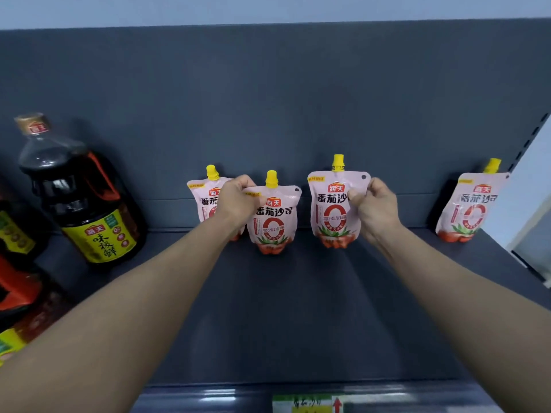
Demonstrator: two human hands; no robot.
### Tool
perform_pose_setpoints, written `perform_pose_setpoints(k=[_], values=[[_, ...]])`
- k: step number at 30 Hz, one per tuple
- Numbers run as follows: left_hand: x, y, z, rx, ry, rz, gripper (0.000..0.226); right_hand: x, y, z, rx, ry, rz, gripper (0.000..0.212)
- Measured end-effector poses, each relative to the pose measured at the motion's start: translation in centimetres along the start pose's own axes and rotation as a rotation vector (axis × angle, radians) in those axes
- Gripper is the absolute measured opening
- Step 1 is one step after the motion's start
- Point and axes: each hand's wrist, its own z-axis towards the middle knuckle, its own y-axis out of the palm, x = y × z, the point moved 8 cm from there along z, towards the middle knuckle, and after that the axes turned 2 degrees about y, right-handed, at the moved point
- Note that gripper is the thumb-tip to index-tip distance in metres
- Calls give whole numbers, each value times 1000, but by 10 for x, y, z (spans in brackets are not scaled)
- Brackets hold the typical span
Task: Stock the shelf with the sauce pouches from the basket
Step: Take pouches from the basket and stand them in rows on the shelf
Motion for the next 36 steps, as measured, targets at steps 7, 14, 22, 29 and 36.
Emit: perform_pose_setpoints(k=[7, 14, 22, 29, 36], values=[[-8, 8, 15, 43, -23, -28, 34, 21, 10, 17, -6, 49, 35, 22], [-10, 9, 29, 72, -22, -13, 33, 28, 14, 22, -46, 59, 79, 25], [-9, 11, 35, 103, -34, 0, 25, 29, 15, 22, -46, 56, 40, 22], [-5, 17, 28, 68, -5, 113, 15, 29, 11, 13, -54, 69, -94, 18], [-19, 21, 26, 110, -88, 10, 28, 25, 2, 16, -6, 70, -93, 26]])
